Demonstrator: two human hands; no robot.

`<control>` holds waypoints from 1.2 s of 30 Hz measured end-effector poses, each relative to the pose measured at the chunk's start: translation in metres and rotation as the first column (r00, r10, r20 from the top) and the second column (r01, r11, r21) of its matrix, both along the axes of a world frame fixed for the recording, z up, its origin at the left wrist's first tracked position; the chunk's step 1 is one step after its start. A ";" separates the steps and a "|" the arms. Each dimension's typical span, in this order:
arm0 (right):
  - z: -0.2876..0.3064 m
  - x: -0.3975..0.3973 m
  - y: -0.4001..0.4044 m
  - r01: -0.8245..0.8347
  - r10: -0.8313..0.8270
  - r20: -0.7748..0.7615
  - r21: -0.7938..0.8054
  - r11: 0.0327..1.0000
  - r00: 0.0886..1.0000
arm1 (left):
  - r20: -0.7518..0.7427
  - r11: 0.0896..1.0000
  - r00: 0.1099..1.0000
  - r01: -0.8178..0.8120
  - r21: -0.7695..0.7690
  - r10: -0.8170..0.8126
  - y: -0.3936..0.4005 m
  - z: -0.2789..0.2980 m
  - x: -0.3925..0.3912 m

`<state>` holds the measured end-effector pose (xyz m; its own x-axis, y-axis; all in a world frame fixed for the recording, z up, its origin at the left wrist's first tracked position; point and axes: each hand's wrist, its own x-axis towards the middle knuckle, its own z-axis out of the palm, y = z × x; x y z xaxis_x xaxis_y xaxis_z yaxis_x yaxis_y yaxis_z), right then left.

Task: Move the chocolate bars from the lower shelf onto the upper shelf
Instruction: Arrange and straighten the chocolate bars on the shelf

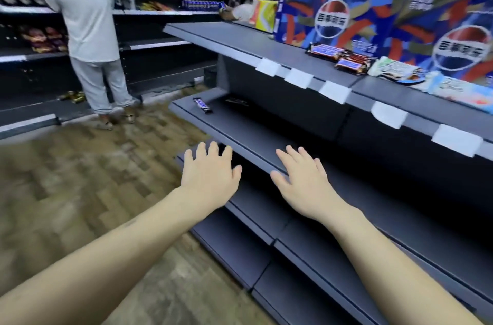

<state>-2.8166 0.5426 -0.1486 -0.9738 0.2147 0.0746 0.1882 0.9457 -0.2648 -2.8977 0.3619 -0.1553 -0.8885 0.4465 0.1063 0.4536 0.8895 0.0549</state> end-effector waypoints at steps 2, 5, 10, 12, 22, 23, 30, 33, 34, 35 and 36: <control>-0.009 -0.025 -0.013 -0.003 0.003 0.022 -0.009 1.000 1.000 | -0.005 1.000 1.000 0.004 0.009 -0.004 -0.013 -0.009 -0.022; -0.020 -0.060 -0.025 0.002 -0.001 0.044 -0.021 1.000 0.999 | 0.010 0.998 1.000 0.025 0.052 -0.026 -0.022 -0.019 -0.056; -0.044 -0.118 -0.024 0.004 -0.002 0.088 -0.019 1.000 0.996 | 0.007 0.994 0.999 0.047 0.097 -0.048 -0.019 -0.036 -0.111; -0.054 -0.144 -0.019 -0.003 0.005 0.106 -0.022 1.000 0.994 | 0.010 0.994 0.999 0.052 0.098 -0.053 -0.013 -0.045 -0.135; -0.099 -0.287 0.009 -0.027 0.033 0.132 -0.052 0.998 0.991 | 0.075 0.996 0.997 0.030 0.085 -0.036 0.014 -0.080 -0.268; -0.102 -0.301 0.009 -0.024 0.032 0.128 -0.060 0.998 0.991 | 0.083 0.996 0.996 0.029 0.089 -0.036 0.016 -0.083 -0.282; -0.139 -0.408 0.012 0.037 -0.031 0.063 -0.110 0.993 0.998 | 0.037 0.990 0.995 0.092 0.106 -0.096 0.028 -0.123 -0.390; -0.162 -0.451 0.019 0.087 -0.087 0.004 -0.106 0.991 0.996 | -0.026 0.983 0.990 0.138 0.123 -0.136 0.038 -0.147 -0.437; -0.170 -0.462 0.022 0.114 -0.116 -0.007 -0.106 0.988 0.993 | -0.037 0.980 0.990 0.141 0.138 -0.138 0.041 -0.155 -0.452; -0.179 -0.472 0.026 0.151 -0.153 -0.017 -0.084 0.985 0.988 | -0.046 0.979 0.990 0.141 0.146 -0.136 0.045 -0.163 -0.465; -0.186 -0.482 0.031 0.188 -0.189 -0.030 -0.041 0.981 0.982 | -0.052 0.979 0.990 0.137 0.151 -0.131 0.049 -0.170 -0.478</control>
<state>-3.2982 0.5736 -0.3349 -0.9127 0.3975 0.0946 0.3526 0.8832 -0.3091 -3.3761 0.4111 -0.3253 -0.8150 0.5368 0.2180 0.5729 0.8029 0.1647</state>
